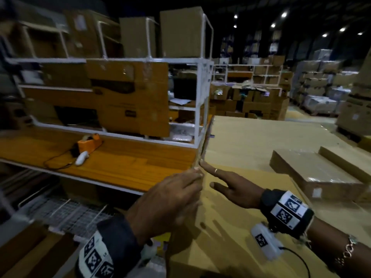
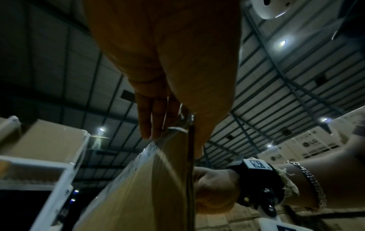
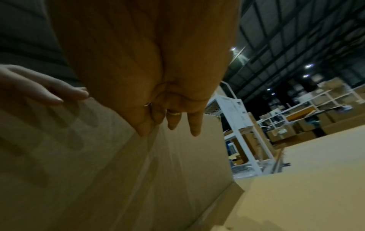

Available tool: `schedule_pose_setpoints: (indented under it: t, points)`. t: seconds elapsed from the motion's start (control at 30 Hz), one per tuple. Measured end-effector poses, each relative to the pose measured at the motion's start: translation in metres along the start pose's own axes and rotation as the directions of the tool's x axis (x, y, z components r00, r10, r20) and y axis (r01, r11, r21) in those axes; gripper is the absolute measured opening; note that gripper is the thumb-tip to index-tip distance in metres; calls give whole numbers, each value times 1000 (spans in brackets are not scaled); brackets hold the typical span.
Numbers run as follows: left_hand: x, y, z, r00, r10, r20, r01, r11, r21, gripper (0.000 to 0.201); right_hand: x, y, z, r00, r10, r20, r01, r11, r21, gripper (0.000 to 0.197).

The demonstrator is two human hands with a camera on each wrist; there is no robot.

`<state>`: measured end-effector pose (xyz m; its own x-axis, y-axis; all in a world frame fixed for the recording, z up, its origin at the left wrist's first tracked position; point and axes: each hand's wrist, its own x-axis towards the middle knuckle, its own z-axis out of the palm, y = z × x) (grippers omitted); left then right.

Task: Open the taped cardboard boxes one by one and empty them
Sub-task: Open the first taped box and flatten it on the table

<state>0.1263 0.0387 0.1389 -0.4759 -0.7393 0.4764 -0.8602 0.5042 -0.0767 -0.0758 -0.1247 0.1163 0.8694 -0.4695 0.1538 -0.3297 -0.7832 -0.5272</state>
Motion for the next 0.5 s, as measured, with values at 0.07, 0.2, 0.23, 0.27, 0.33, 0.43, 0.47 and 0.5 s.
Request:
schedule_pose_setpoints:
  t: [0.07,0.2,0.23,0.27,0.33,0.43,0.47,0.5]
  points:
    - [-19,-13,-14,995,-95,24,94,995,28,37,24,-7,6,996,-45,72,48,998,-29,63]
    - [-56,-34,-30,905,-407,121,402,913,63,30,65,-8,43,962,-133,237,157,984,-82,65]
    - [-66,-41,-30,879,-460,131,454,888,72,31,73,-7,54,946,-155,284,195,974,-118,66]
    - [-76,-48,-27,849,-507,151,497,862,101,32,80,-6,64,929,-167,331,232,958,-167,67]
    - [-98,-63,-17,791,-579,197,567,815,120,34,93,-4,82,893,-164,419,286,926,-248,69]
    - [-139,-83,10,709,-661,245,676,736,29,32,106,1,102,831,-127,542,314,910,-270,66]
    - [-152,-88,21,687,-683,249,708,707,-15,31,108,4,109,816,-119,565,317,910,-266,65]
    - [-164,-91,32,660,-705,260,740,670,-59,31,109,6,115,806,-112,581,319,910,-266,64]
